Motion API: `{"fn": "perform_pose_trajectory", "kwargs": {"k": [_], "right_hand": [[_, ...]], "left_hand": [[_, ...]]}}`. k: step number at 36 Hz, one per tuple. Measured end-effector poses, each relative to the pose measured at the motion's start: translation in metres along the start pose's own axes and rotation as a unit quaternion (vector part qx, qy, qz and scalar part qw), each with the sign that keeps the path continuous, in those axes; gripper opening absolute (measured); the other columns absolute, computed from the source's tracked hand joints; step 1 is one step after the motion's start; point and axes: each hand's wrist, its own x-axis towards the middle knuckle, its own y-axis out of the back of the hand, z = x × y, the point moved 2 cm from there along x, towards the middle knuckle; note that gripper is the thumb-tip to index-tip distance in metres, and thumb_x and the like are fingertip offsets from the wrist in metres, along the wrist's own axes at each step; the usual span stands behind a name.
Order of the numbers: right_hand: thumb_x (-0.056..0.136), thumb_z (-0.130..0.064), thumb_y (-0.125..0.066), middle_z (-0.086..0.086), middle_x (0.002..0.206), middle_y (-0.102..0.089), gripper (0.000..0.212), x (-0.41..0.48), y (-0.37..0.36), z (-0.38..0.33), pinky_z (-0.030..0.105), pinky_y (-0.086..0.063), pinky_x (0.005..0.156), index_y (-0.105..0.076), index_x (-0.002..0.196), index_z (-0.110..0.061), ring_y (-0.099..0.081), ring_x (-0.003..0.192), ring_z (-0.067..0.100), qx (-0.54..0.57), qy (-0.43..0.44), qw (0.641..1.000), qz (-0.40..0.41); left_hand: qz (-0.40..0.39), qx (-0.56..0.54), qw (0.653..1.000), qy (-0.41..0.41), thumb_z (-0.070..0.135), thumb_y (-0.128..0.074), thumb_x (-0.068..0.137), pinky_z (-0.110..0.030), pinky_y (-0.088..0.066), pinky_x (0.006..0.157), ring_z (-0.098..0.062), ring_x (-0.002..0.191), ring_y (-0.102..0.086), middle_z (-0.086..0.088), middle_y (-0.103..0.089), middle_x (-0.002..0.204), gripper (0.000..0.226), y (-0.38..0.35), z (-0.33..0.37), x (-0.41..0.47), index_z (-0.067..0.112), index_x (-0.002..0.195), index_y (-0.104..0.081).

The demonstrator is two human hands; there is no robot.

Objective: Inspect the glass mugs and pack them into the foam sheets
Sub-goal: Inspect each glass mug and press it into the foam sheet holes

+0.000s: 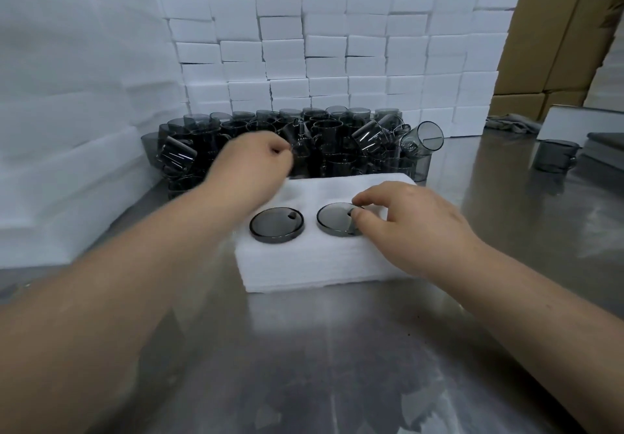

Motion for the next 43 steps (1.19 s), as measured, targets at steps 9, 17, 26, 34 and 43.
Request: {"fn": "perform_pose_trajectory", "kwargs": {"k": [9, 17, 26, 34, 43], "right_hand": [[0.091, -0.042, -0.043, -0.013, 0.105, -0.056, 0.029, 0.000, 0.000, -0.002, 0.026, -0.030, 0.071, -0.058, 0.115, -0.039, -0.040, 0.086, 0.007, 0.006, -0.001, 1.000, -0.010], [0.091, -0.043, -0.043, -0.016, 0.085, -0.043, 0.029, -0.001, 0.000, -0.001, 0.025, -0.029, 0.072, -0.057, 0.116, -0.040, -0.037, 0.085, 0.005, 0.000, -0.008, 1.000, -0.013], [0.091, -0.044, -0.040, -0.016, 0.116, -0.055, 0.030, 0.000, -0.001, -0.001, 0.025, -0.028, 0.072, -0.056, 0.117, -0.040, -0.038, 0.087, 0.005, -0.007, -0.007, 1.000, -0.029], [0.090, -0.047, -0.041, -0.022, 0.118, -0.054, 0.041, -0.001, -0.001, 0.001, 0.026, -0.031, 0.076, -0.041, 0.131, -0.040, -0.050, 0.096, 0.008, 0.039, -0.009, 0.999, -0.022], [0.078, -0.059, -0.035, -0.023, 0.110, -0.054, 0.065, -0.003, 0.003, -0.001, 0.035, -0.042, 0.088, -0.025, 0.139, -0.037, -0.053, 0.101, 0.005, 0.141, 0.001, 0.990, 0.026]], "left_hand": [[-0.095, 0.320, 0.930, 0.153, 0.026, -0.051, 0.087, -0.042, -0.030, 0.097, -0.033, 0.113, -0.046, -0.010, -0.057, 0.117, 0.028, -0.009, -0.084, 0.044, 0.020, 0.113, -0.059], [-0.064, 0.338, 0.932, 0.116, 0.027, -0.048, 0.088, -0.047, -0.019, 0.107, -0.032, 0.111, -0.046, -0.010, -0.060, 0.108, 0.024, -0.015, -0.089, 0.048, 0.022, 0.104, -0.065], [0.058, 0.146, 0.987, 0.018, 0.022, -0.047, 0.092, -0.036, -0.043, 0.088, -0.029, 0.103, -0.054, -0.007, -0.062, 0.112, 0.020, 0.002, -0.036, 0.040, 0.019, 0.104, -0.062], [0.088, -0.159, 0.982, -0.054, 0.022, -0.053, 0.089, -0.012, -0.042, 0.056, -0.005, 0.072, -0.057, 0.013, -0.062, 0.080, 0.015, 0.011, 0.017, -0.003, 0.032, 0.080, -0.059], [0.064, -0.285, 0.953, -0.083, 0.021, -0.067, 0.082, -0.010, -0.047, 0.063, 0.004, 0.068, -0.059, 0.019, -0.064, 0.073, 0.015, 0.007, 0.023, -0.042, 0.033, 0.078, -0.059]]}}
